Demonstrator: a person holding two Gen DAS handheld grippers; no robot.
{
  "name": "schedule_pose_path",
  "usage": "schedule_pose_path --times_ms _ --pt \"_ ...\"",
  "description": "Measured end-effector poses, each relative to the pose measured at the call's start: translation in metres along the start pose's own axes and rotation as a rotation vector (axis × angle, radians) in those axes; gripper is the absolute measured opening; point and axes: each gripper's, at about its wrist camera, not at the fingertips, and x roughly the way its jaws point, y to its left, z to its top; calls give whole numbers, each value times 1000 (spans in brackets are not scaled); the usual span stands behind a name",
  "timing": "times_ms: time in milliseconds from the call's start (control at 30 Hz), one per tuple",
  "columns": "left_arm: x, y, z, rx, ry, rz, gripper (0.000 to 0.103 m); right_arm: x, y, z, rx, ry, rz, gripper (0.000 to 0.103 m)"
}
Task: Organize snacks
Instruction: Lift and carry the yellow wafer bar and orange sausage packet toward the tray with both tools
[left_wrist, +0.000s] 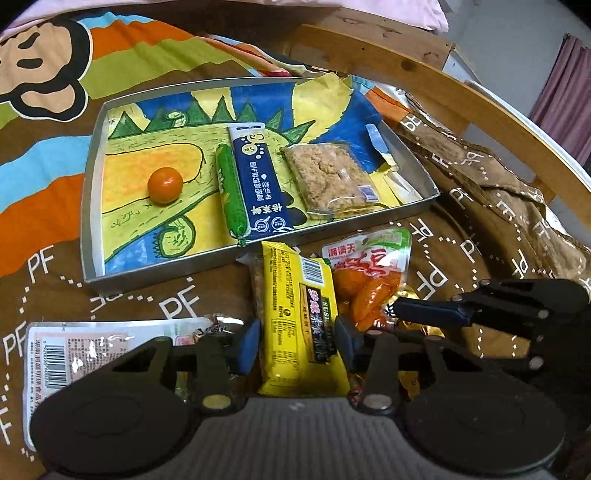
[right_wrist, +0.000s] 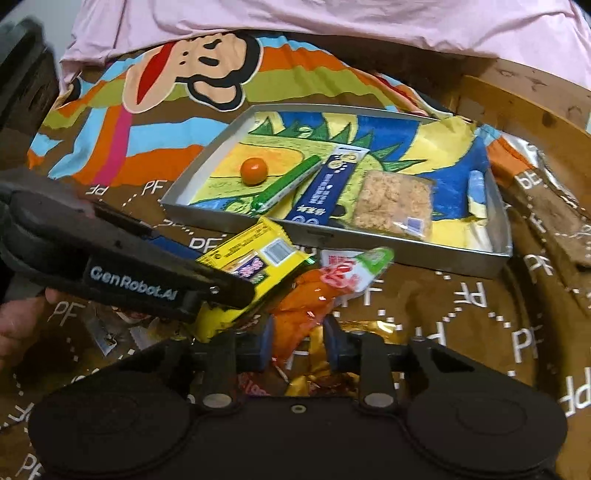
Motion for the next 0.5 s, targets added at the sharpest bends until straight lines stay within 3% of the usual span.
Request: schedule_pose_path --times_ms 67,233,500 --pt "-1 2 1 -12 2 -2 45 -2 -10 1 35 -4 11 24" --pt "4 11 3 -62 14 -27 49 1 -40 -2 270 -23 100 33" --pt "12 11 2 -89 25 -33 49 12 -43 2 340 -37 125 35"
